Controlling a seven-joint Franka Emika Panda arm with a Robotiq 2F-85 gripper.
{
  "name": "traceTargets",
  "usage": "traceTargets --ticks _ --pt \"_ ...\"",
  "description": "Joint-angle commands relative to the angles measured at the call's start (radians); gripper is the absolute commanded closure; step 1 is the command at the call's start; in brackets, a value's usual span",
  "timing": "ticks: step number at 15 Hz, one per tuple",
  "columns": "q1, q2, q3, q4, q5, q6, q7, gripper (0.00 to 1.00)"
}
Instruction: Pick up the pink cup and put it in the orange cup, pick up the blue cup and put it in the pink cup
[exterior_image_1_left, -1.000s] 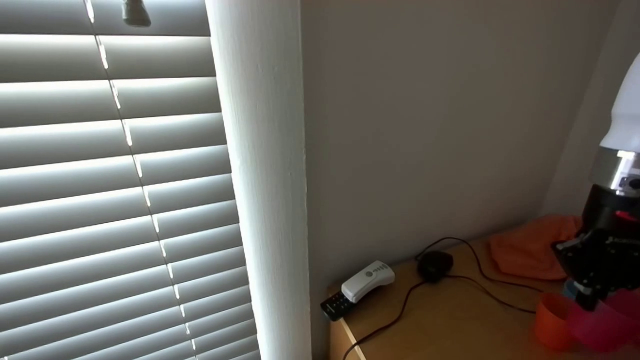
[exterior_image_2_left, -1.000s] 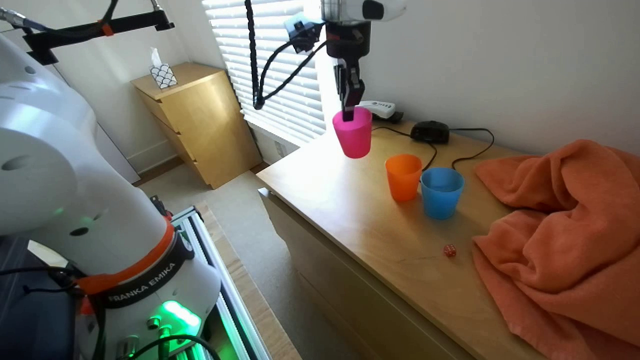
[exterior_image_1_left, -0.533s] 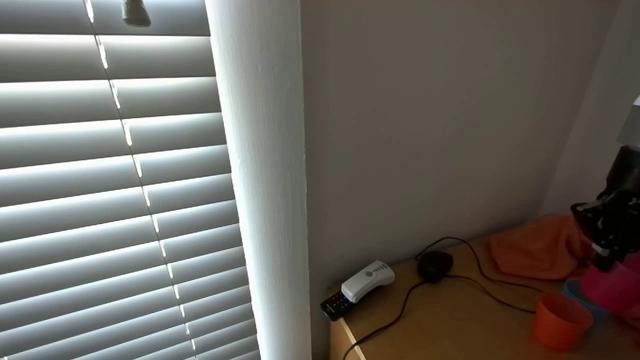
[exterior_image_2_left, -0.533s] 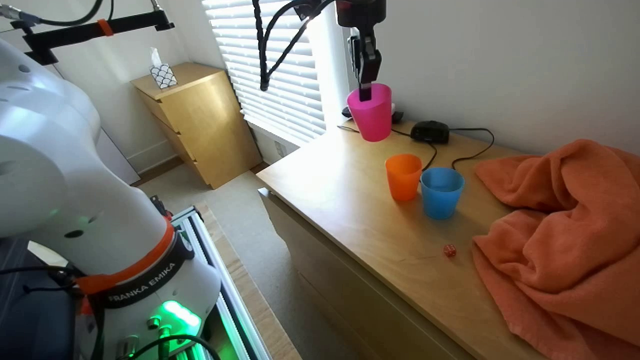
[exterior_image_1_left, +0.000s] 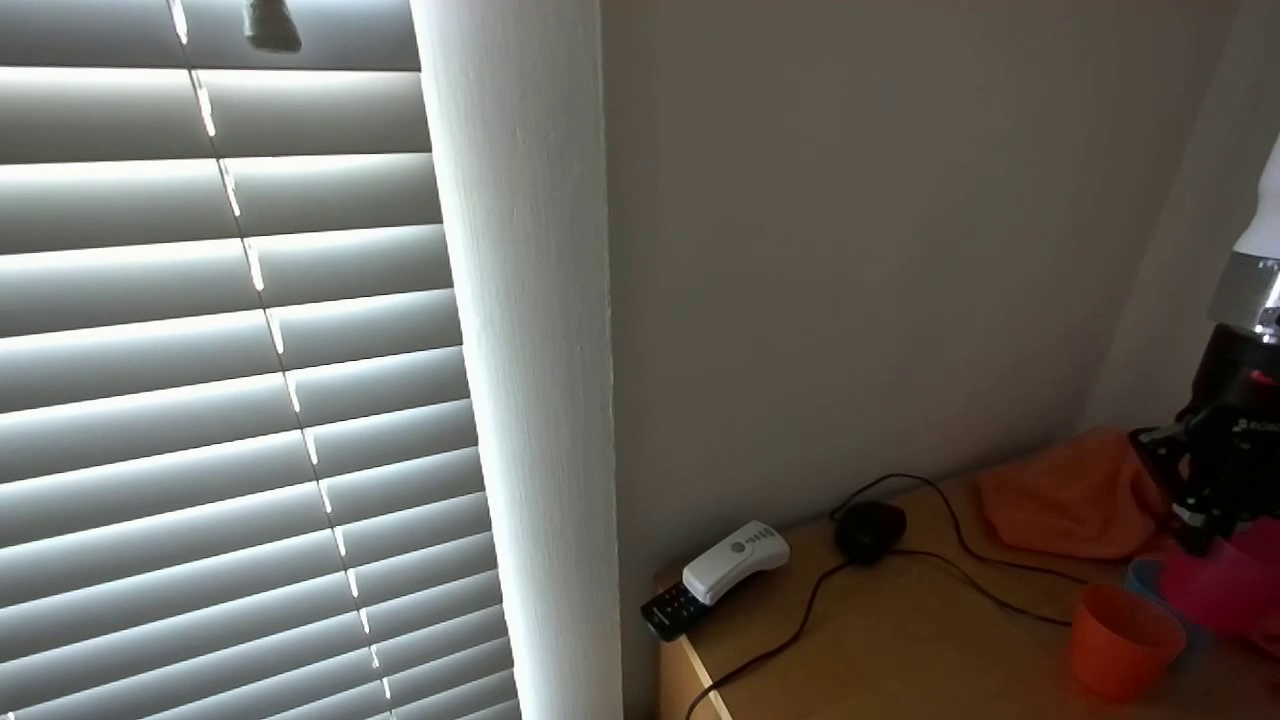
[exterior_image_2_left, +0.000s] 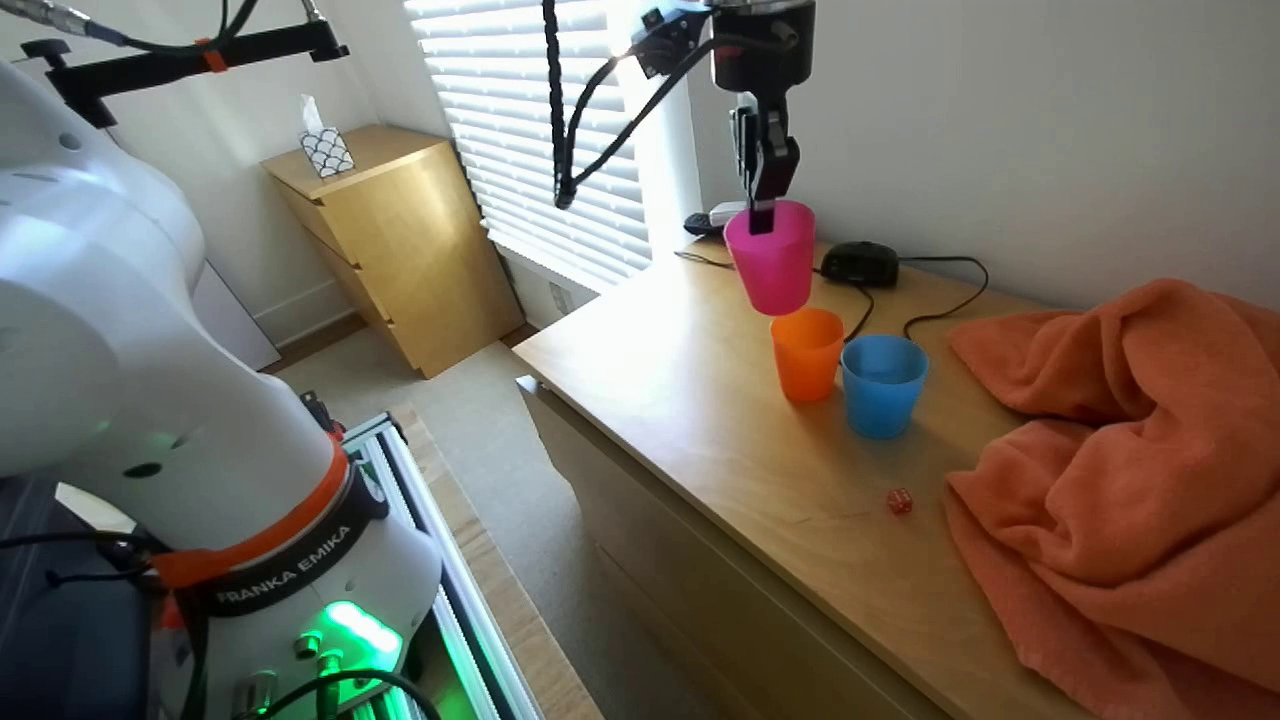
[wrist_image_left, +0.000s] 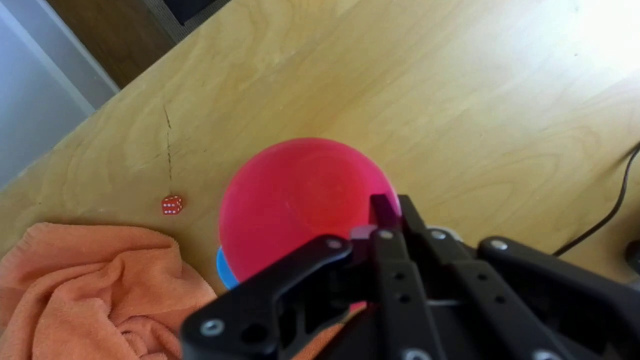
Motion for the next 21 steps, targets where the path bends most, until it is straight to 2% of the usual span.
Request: traceTargets --ticks 1,5,21 --pt "0.004 0.083 -0.006 0.038 -0.031 0.054 0.005 0.99" --pt "0.021 0.151 -0.006 0.071 -0.021 0.088 -0.006 0.99" --pt "0.053 0.321 -0.031 0.144 -0.06 0.062 0.005 0.99"
